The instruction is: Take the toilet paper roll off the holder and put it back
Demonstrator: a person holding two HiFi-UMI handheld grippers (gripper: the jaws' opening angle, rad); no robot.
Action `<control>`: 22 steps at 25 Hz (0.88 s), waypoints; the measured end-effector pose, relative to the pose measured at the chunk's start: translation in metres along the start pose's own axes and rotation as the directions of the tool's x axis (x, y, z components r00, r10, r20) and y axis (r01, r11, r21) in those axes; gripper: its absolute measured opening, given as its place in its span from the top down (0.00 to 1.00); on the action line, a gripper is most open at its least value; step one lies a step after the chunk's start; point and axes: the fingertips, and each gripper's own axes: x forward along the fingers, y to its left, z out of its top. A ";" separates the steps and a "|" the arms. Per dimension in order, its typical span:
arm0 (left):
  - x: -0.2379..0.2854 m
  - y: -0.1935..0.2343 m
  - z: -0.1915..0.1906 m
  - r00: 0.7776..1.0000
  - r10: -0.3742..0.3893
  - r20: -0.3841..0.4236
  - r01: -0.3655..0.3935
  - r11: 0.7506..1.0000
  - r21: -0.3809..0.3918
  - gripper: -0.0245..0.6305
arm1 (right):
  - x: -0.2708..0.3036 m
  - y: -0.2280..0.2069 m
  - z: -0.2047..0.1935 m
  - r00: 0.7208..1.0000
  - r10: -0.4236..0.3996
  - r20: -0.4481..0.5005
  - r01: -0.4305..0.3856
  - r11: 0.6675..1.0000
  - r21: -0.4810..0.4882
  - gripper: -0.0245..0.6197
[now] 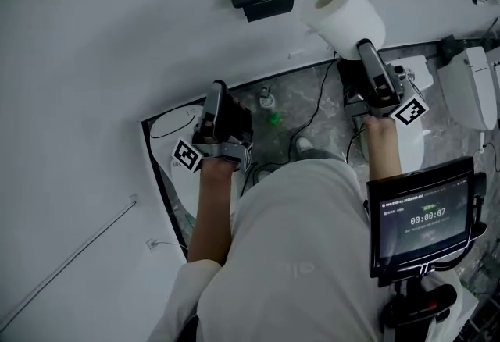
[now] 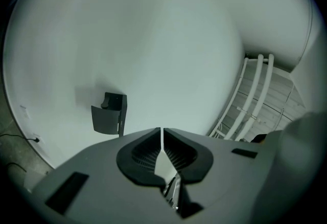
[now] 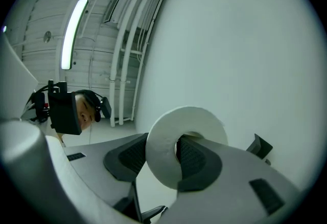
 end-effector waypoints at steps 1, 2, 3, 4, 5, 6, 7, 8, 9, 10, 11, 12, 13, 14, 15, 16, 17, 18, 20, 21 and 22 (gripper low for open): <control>0.003 0.000 -0.001 1.000 -0.002 -0.013 0.002 1.000 -0.003 0.95 | -0.005 0.002 0.001 1.000 0.000 0.020 0.001 1.000 -0.005 0.69; 0.007 0.000 -0.002 1.000 -0.006 -0.027 0.006 1.000 -0.006 0.95 | -0.011 0.005 0.004 0.999 0.000 0.043 0.000 1.000 -0.011 0.69; 0.011 0.000 -0.004 0.999 -0.013 -0.038 0.012 1.000 -0.010 0.95 | -0.016 0.008 0.007 0.998 0.004 0.067 -0.004 1.000 -0.013 0.69; 0.015 0.000 -0.005 0.999 -0.021 -0.044 0.020 1.000 -0.014 0.95 | -0.020 0.009 0.011 0.996 0.009 0.087 -0.008 1.000 -0.012 0.69; 0.018 0.000 -0.005 0.998 -0.028 -0.047 0.027 0.999 -0.019 0.95 | -0.023 0.010 0.013 0.995 0.011 0.100 -0.010 1.000 -0.010 0.69; 0.019 -0.001 -0.005 0.998 -0.032 -0.050 0.031 0.999 -0.022 0.95 | -0.024 0.010 0.014 0.994 0.009 0.106 -0.007 1.000 -0.011 0.69; 0.019 -0.001 -0.005 0.998 -0.033 -0.053 0.032 0.999 -0.024 0.95 | -0.025 0.010 0.012 0.994 0.005 0.107 -0.003 1.000 -0.013 0.69; 0.019 -0.002 -0.006 0.998 -0.031 -0.055 0.029 0.999 -0.022 0.95 | -0.024 0.010 0.010 0.995 0.003 0.103 -0.002 1.000 -0.014 0.69; 0.017 -0.003 -0.007 0.998 -0.029 -0.055 0.028 0.999 -0.018 0.95 | -0.023 0.010 0.008 0.995 0.006 0.098 -0.005 1.000 -0.012 0.69; 0.016 -0.005 -0.007 0.998 -0.030 -0.051 0.029 0.999 -0.015 0.95 | -0.022 0.011 0.006 0.995 0.013 0.094 -0.012 1.000 -0.008 0.69; 0.015 -0.006 -0.007 0.998 -0.032 -0.046 0.031 0.999 -0.014 0.95 | -0.020 0.012 0.006 0.996 0.020 0.093 -0.019 1.000 -0.003 0.69; 0.015 -0.007 -0.007 0.999 -0.034 -0.042 0.033 0.999 -0.014 0.95 | -0.019 0.012 0.005 0.995 0.025 0.092 -0.025 1.000 0.000 0.69; 0.015 -0.007 -0.007 0.998 -0.036 -0.043 0.035 0.999 -0.014 0.95 | -0.017 0.013 0.005 0.995 0.029 0.091 -0.029 1.000 -0.001 0.69; 0.016 -0.007 -0.008 0.998 -0.037 -0.049 0.037 0.999 -0.013 0.95 | -0.016 0.013 0.005 0.996 0.031 0.089 -0.031 1.000 -0.003 0.69; 0.017 -0.008 -0.010 0.998 -0.040 -0.058 0.039 0.999 -0.013 0.95 | -0.016 0.013 0.005 0.996 0.032 0.087 -0.031 0.999 -0.005 0.69; 0.018 -0.009 -0.012 0.997 -0.044 -0.069 0.043 0.999 -0.013 0.93 | -0.015 0.013 0.004 0.996 0.032 0.085 -0.032 0.999 -0.006 0.69; 0.018 -0.010 -0.013 0.996 -0.048 -0.077 0.047 0.999 -0.016 0.92 | -0.015 0.013 0.003 0.996 0.033 0.083 -0.032 0.999 -0.006 0.69; 0.018 -0.011 -0.014 0.996 -0.052 -0.075 0.050 0.998 -0.023 0.92 | -0.014 0.013 0.003 0.996 0.034 0.080 -0.033 0.999 -0.006 0.69; 0.018 -0.012 -0.011 0.997 -0.061 -0.050 0.059 0.997 -0.043 0.92 | -0.014 0.013 0.002 0.997 0.034 0.076 -0.034 0.999 -0.005 0.69; 0.017 -0.012 -0.010 0.997 -0.067 -0.036 0.065 0.997 -0.049 0.92 | -0.014 0.012 0.001 0.997 0.034 0.074 -0.033 0.999 -0.005 0.69; 0.016 -0.014 -0.008 0.997 -0.075 -0.028 0.073 0.996 -0.051 0.92 | -0.014 0.012 0.000 0.997 0.033 0.074 -0.033 0.999 -0.005 0.69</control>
